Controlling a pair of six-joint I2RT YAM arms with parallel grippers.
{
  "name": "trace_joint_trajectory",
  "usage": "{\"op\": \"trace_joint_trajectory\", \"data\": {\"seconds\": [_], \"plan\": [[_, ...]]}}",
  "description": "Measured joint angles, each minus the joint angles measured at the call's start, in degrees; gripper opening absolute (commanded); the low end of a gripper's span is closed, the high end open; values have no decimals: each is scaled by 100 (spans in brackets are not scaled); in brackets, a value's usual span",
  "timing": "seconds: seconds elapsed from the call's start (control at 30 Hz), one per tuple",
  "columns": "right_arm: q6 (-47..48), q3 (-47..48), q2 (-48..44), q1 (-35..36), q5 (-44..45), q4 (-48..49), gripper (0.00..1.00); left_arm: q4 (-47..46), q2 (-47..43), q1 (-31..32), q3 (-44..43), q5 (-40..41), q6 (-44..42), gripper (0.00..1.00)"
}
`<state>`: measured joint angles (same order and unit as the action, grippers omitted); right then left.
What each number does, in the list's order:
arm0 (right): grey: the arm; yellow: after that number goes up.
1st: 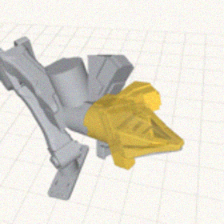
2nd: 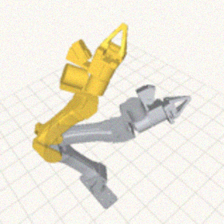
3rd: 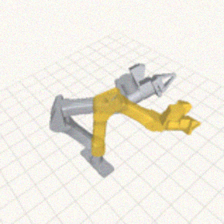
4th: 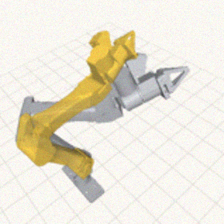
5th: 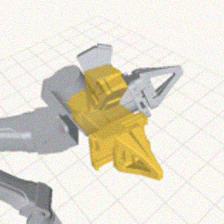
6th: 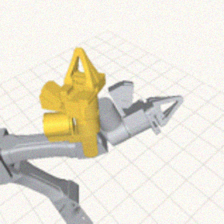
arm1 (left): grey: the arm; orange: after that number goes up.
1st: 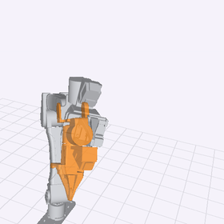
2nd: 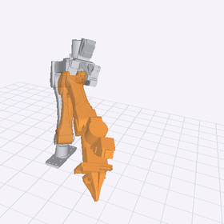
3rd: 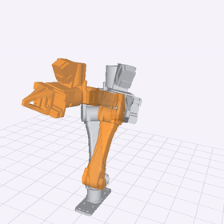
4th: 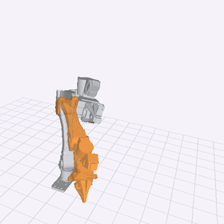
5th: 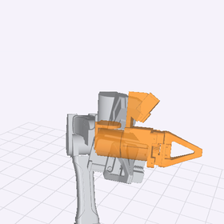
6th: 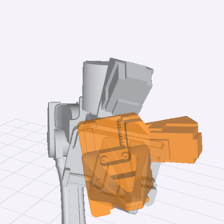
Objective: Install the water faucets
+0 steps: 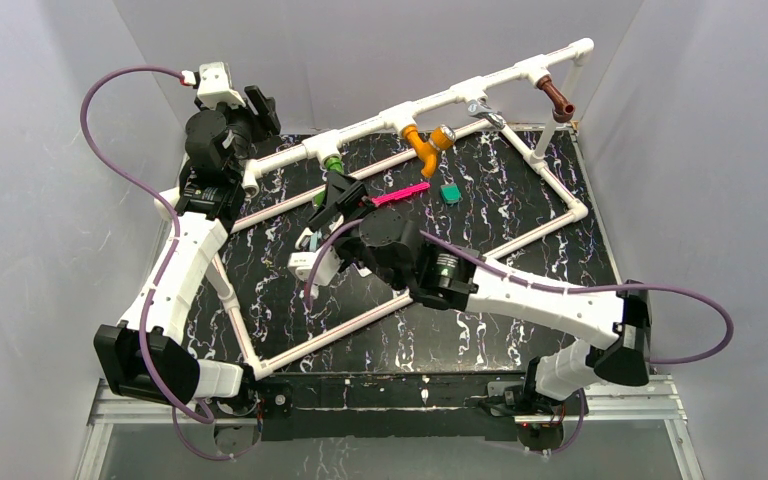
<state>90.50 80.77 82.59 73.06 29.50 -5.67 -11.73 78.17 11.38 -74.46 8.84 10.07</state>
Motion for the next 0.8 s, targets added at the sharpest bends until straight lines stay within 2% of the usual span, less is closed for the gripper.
{"op": "trace_joint_trajectory", "data": {"seconds": [0.4,0.5,0.6,0.8], "plan": [[184,-328,201,0,459,1139,57,0,0,0,0,-2,2,59],[142,-531,205,0,527,1460,37,0,0,0,0,-4,0,59],[107,-675,227,13,636,1812,3,9,0,0,0,-2,0,59],[-269,-743,302,63,800,2258,1,-4,2,-4,-2,-2,0,59]]}}
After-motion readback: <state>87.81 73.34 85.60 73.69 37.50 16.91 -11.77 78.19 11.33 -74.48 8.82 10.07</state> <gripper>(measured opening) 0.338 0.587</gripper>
